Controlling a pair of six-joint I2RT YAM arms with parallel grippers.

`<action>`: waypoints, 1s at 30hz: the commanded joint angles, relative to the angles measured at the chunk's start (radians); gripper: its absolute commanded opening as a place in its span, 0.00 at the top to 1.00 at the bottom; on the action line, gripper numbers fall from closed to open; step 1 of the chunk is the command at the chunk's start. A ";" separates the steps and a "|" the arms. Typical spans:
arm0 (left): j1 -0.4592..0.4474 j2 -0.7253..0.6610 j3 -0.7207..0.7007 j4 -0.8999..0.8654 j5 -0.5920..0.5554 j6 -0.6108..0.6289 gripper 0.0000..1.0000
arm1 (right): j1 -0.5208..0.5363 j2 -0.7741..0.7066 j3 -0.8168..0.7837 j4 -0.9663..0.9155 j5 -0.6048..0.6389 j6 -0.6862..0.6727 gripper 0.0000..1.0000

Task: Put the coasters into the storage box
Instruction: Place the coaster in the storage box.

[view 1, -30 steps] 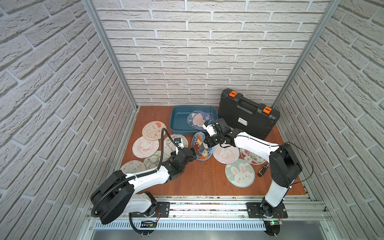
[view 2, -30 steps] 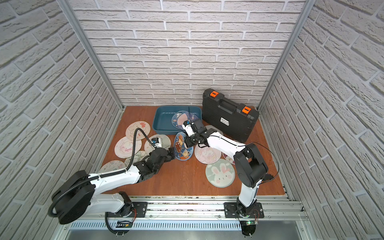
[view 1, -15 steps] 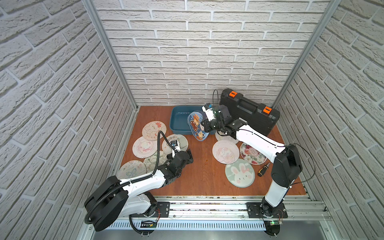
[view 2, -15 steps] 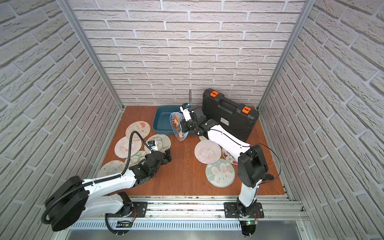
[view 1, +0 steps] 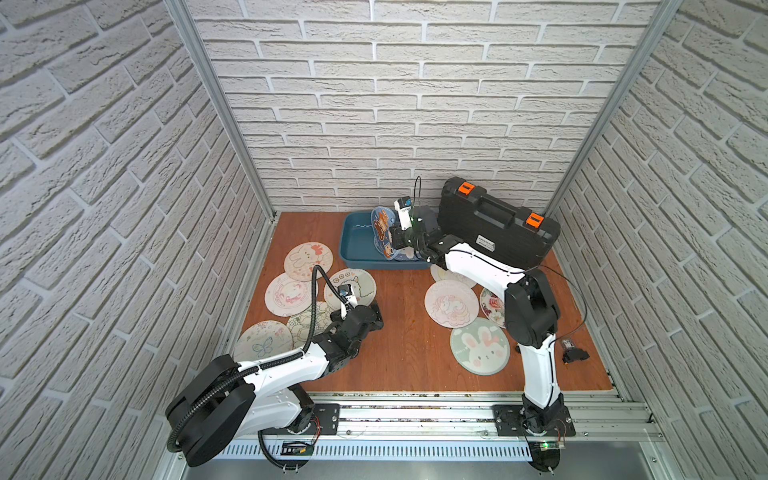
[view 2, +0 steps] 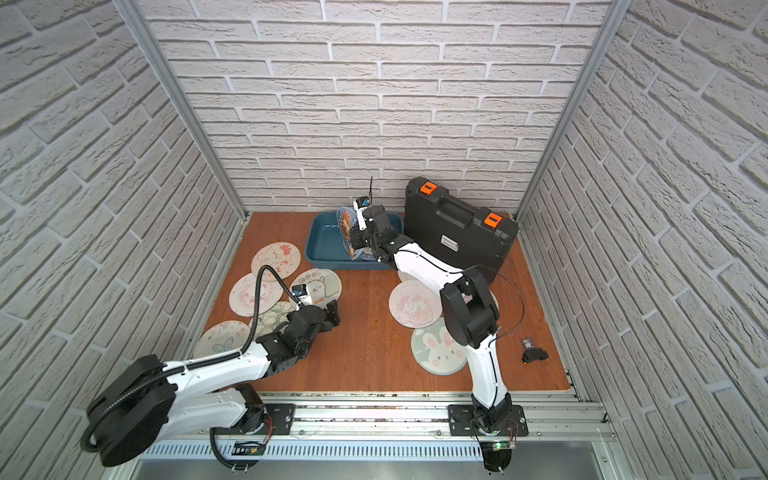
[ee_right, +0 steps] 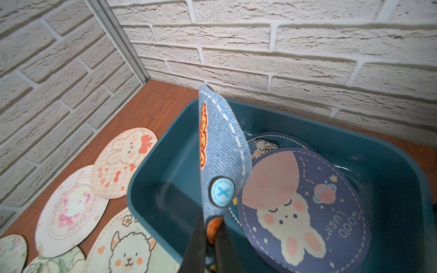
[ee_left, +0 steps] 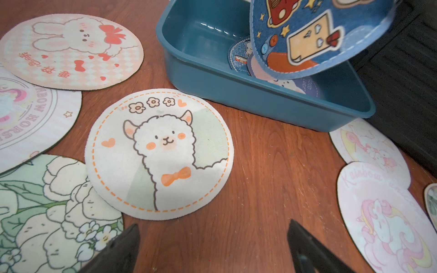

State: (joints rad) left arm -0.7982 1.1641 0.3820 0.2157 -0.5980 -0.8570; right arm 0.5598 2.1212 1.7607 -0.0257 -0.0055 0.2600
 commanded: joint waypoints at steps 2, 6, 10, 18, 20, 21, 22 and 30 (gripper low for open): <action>0.016 -0.020 -0.015 0.018 -0.029 -0.001 0.03 | -0.010 0.070 0.085 0.086 0.047 0.031 0.94; 0.025 -0.032 -0.016 -0.001 -0.028 -0.003 0.03 | -0.033 0.147 0.121 0.092 0.063 0.077 0.94; 0.028 -0.047 -0.021 -0.020 -0.028 -0.005 0.03 | -0.055 0.199 0.133 0.078 0.122 0.112 0.94; 0.033 -0.074 -0.041 -0.045 -0.028 -0.024 0.03 | -0.070 0.258 0.176 -0.042 0.259 0.122 0.94; 0.035 -0.079 -0.046 -0.043 -0.028 -0.029 0.03 | -0.073 0.274 0.194 -0.068 0.269 0.124 0.93; 0.034 -0.080 -0.046 -0.042 -0.027 -0.030 0.03 | -0.074 0.281 0.205 -0.083 0.268 0.124 0.93; 0.035 -0.081 -0.046 -0.045 -0.028 -0.031 0.03 | -0.074 0.291 0.222 -0.103 0.268 0.122 0.93; 0.039 -0.093 -0.048 -0.058 -0.027 -0.031 0.02 | -0.074 0.320 0.281 -0.173 0.235 0.118 0.71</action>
State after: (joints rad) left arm -0.7670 1.0878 0.3504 0.1577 -0.6052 -0.8768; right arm 0.4824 2.4462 2.0174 -0.1841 0.2314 0.3710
